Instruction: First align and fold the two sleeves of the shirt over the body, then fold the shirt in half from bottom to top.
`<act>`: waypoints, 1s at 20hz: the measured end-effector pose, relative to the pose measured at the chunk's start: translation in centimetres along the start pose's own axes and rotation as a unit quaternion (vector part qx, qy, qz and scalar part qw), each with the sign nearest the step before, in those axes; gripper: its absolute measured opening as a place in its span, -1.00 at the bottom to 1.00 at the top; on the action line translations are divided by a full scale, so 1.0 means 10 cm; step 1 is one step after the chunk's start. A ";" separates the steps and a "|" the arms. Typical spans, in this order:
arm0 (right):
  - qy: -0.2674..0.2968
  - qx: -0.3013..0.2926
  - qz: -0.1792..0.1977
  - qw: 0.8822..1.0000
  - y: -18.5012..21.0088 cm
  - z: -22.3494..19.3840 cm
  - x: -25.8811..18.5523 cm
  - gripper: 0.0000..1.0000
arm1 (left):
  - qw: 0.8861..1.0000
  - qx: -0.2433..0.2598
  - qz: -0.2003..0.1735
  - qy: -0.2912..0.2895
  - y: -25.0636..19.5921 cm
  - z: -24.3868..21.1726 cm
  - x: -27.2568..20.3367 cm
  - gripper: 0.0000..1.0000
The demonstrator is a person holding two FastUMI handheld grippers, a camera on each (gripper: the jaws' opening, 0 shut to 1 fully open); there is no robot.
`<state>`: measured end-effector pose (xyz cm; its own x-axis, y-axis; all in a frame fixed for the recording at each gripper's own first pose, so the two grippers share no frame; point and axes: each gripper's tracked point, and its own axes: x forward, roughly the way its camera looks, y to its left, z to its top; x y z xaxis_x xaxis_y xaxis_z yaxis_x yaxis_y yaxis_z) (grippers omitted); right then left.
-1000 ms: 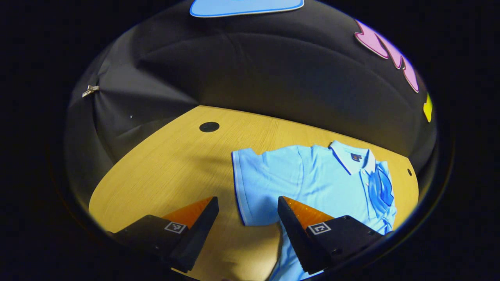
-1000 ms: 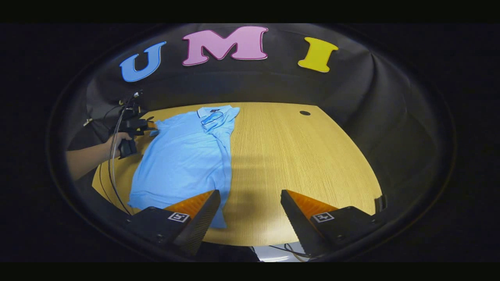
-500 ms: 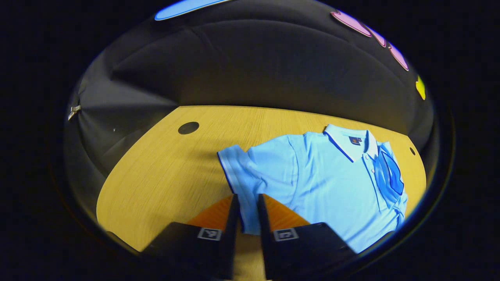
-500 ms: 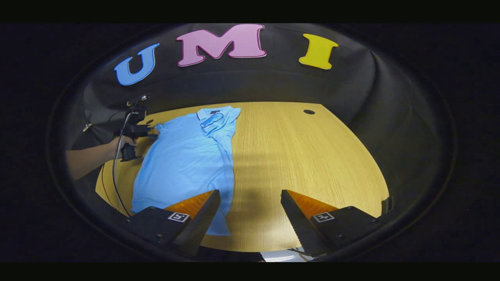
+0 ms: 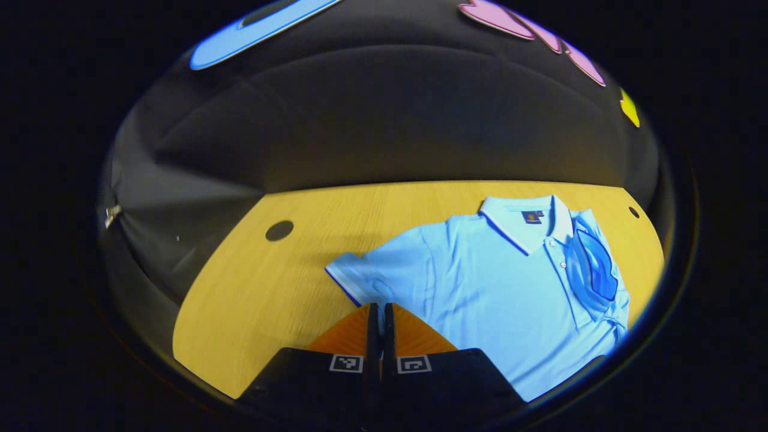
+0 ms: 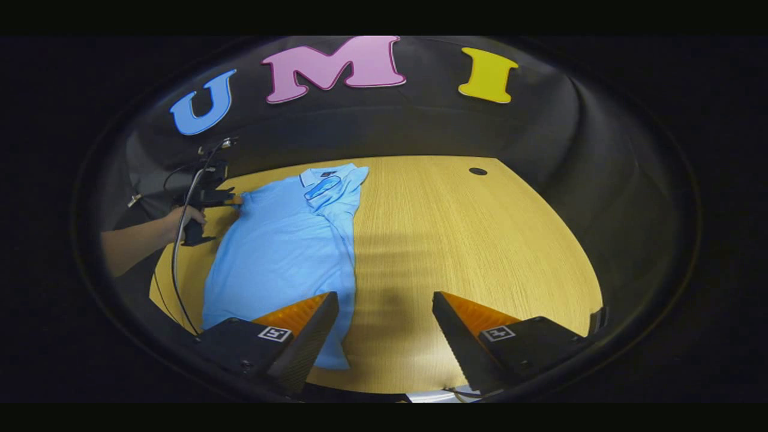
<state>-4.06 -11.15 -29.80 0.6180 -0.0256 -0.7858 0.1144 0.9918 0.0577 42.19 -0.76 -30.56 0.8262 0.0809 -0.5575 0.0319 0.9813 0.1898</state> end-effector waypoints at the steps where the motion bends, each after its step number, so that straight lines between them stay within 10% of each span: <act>1: 0.000 -0.002 0.001 1.000 0.00 0.00 0.01 0.99 | 1.000 0.006 -0.015 -0.008 -0.17 0.10 -0.06 -0.88; 7: -0.008 -0.009 0.020 1.000 0.07 0.02 -0.03 0.99 | 0.991 0.012 -0.128 -0.044 -1.23 0.41 -0.53 -0.83; 10: -0.010 -0.016 0.025 1.000 0.08 -0.03 -0.07 0.99 | 0.982 -0.029 -0.180 -0.042 -1.50 0.40 -0.84 -0.30; 14: -0.006 -0.008 0.034 0.999 0.17 -0.14 -0.13 0.99 | 0.981 -0.058 -0.174 -0.057 -1.29 0.30 -1.33 0.92; 20: 0.027 -0.012 0.059 0.998 0.39 -0.47 -0.08 0.97 | 0.989 -0.060 -0.136 -0.020 -0.70 -0.69 -2.30 0.95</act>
<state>-7.76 -6.70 -31.87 0.5838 0.0978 -0.8060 0.0236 0.9903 0.1372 19.14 -8.34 -24.64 0.8174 -0.1933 -0.5426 0.1911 0.9797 -0.0611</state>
